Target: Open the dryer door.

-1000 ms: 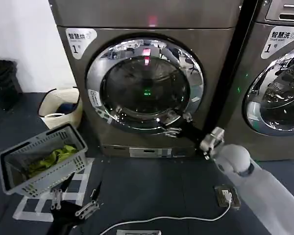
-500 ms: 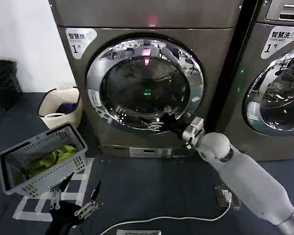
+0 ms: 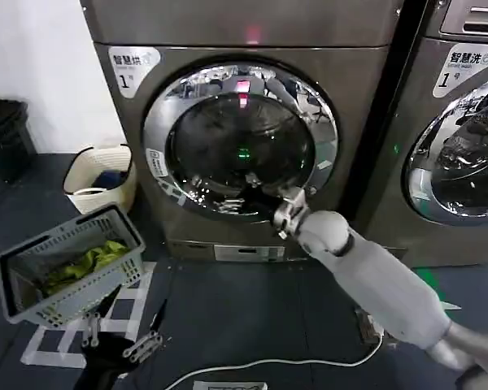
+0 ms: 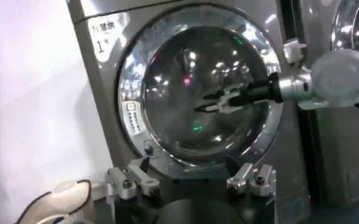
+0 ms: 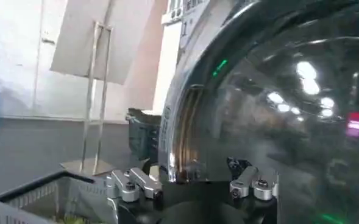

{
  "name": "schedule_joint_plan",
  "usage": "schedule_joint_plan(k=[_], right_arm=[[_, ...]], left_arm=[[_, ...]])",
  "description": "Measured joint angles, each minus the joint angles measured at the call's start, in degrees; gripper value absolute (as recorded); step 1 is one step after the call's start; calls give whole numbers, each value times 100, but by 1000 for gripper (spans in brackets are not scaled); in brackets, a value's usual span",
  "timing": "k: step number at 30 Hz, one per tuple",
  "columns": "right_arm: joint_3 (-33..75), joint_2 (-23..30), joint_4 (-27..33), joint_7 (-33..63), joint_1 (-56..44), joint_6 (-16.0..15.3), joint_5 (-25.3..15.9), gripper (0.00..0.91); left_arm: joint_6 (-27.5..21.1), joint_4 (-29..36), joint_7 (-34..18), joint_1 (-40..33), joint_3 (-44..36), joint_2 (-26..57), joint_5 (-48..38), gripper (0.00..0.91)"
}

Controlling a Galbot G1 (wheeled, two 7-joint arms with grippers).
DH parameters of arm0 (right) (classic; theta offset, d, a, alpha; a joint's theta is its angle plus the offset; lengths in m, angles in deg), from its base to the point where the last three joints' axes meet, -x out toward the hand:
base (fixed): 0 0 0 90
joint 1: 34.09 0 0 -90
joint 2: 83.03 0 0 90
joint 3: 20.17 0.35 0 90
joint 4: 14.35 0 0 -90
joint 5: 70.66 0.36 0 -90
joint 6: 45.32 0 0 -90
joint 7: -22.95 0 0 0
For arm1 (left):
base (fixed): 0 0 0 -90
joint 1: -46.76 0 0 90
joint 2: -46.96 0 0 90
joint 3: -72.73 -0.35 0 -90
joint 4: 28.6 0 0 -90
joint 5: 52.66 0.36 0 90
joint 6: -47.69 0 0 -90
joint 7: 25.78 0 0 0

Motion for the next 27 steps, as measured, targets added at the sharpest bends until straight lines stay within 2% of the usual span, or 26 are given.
schedule_joint_plan(k=[20, 27], right_arm=[[-358, 985, 979, 69, 538, -7, -215, 907], [-385, 1151, 1223, 62, 623, 5, -300, 907]], left_arm=[[-5, 17, 6, -3, 19, -38, 1, 907], [-5, 23, 8, 6, 91, -30, -16, 907]])
